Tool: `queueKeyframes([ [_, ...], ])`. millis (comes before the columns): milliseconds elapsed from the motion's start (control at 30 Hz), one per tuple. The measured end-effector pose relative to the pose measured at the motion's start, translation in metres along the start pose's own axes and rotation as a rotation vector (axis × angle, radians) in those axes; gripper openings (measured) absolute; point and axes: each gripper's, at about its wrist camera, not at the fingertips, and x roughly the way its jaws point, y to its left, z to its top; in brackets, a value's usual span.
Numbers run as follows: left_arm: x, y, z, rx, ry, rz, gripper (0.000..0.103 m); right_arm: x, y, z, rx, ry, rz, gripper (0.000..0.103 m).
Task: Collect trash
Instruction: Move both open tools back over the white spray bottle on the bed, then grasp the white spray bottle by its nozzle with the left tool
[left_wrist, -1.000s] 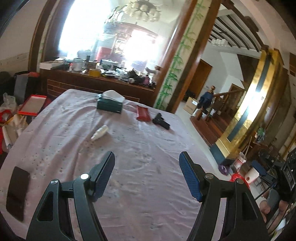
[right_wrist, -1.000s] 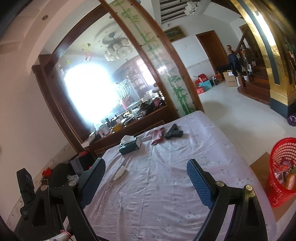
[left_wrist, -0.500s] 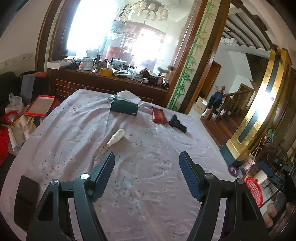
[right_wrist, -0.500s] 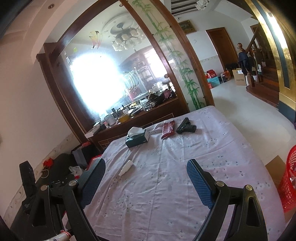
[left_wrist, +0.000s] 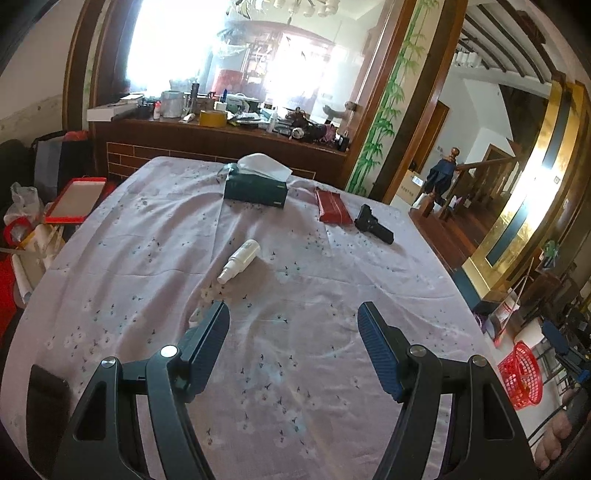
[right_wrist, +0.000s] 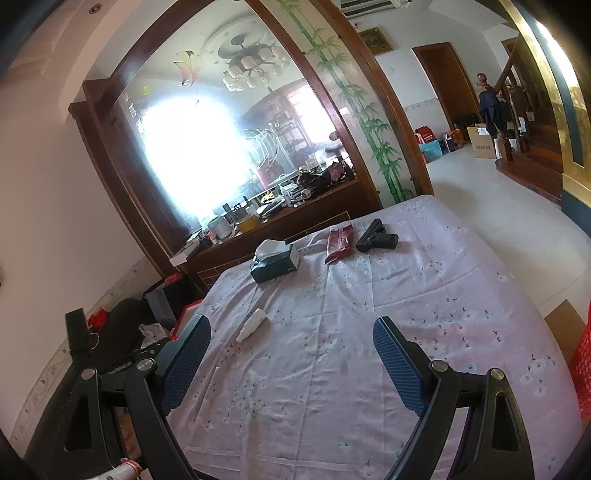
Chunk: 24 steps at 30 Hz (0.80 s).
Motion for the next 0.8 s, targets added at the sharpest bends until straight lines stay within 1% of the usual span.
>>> queueKeyframes([
  [67,0.011,0.002,0.002,0.01,0.019,0.004,0.07,0.002,-0.003,-0.001,0.002,0.002,-0.007,0.092],
  [167,0.032,0.005,0.004,0.034,0.055,-0.01,0.07,0.006,-0.008,-0.002,0.014,0.009,-0.003,0.092],
  [367,0.078,0.019,0.009,0.044,0.143,0.023,0.07,0.015,-0.012,-0.004,0.021,0.023,0.001,0.092],
  [500,0.113,0.029,0.015,0.051,0.197,0.071,0.07,0.027,-0.015,-0.006,0.026,0.039,0.001,0.092],
  [633,0.148,0.034,0.023,0.099,0.231,0.141,0.07,0.041,-0.019,-0.012,0.03,0.06,-0.012,0.092],
  [800,0.186,0.039,0.035,0.123,0.277,0.172,0.066,0.061,-0.028,-0.021,0.047,0.091,-0.046,0.092],
])
